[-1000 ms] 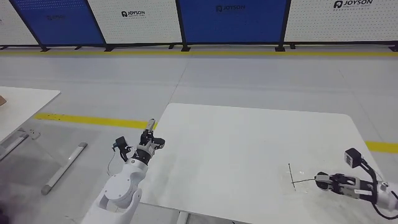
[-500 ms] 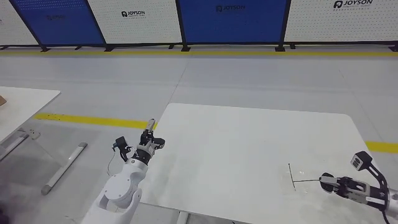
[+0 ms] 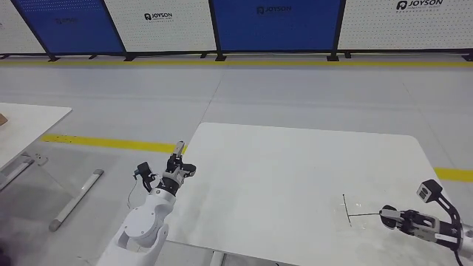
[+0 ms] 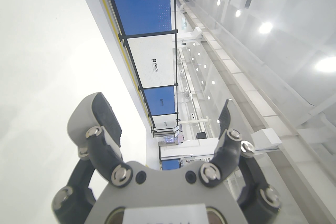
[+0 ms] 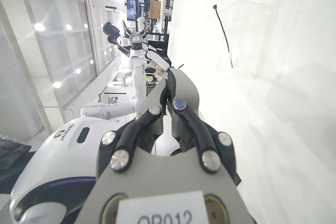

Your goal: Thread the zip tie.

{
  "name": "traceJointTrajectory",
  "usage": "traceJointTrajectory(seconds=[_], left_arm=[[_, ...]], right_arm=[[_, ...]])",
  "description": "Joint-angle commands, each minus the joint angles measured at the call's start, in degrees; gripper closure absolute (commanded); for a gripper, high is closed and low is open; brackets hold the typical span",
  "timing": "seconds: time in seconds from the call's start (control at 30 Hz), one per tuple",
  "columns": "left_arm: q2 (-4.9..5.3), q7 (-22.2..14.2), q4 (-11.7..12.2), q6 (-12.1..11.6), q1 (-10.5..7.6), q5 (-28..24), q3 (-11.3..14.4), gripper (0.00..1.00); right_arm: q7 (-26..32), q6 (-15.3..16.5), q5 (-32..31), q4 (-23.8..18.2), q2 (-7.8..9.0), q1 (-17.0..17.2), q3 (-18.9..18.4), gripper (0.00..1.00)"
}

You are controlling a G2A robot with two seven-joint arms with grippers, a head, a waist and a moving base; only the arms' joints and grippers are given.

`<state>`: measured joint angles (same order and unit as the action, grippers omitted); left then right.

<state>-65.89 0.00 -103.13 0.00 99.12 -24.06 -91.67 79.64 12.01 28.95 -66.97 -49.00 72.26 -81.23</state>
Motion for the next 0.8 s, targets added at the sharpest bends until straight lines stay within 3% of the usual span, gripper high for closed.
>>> traceJointTrajectory(seconds=[0.0, 0.1, 0.23, 0.3, 0.37, 0.67, 0.77], left_arm=[[0.00, 0.00, 0.00, 0.00, 0.00, 0.00, 0.00, 0.00], [0.00, 0.00, 0.00, 0.00, 0.00, 0.00, 0.00, 0.00], [0.00, 0.00, 0.00, 0.00, 0.00, 0.00, 0.00, 0.00], [0.00, 0.00, 0.00, 0.00, 0.00, 0.00, 0.00, 0.00], [0.00, 0.00, 0.00, 0.00, 0.00, 0.00, 0.00, 0.00], [0.00, 0.00, 0.00, 0.00, 0.00, 0.00, 0.00, 0.00], [0.02, -0.54, -0.65, -1.94, -0.26, 3.13, 0.36, 0.00]], right_arm=[[-0.35, -0.01, -0.15, -0.15, -0.01, 0.07, 0.05, 1.00], [-2.17, -0.23, -0.73, -3.30, -0.18, 0.84, 0.84, 1.00], [-1.52, 3.79, 8.12, -5.18, -0.81, 3.17, 0.52, 1.00], [-1.15, 4.12, 10.27, -5.94, -1.10, 3.77, 1.13, 1.00], [-4.13, 3.74, 8.58, -6.57, -1.49, 3.69, 2.81, 1.00], [-4.13, 3.74, 8.58, -6.57, -1.49, 3.69, 2.81, 1.00], [-4.13, 3.74, 8.58, -6.57, -1.49, 3.69, 2.81, 1.00]])
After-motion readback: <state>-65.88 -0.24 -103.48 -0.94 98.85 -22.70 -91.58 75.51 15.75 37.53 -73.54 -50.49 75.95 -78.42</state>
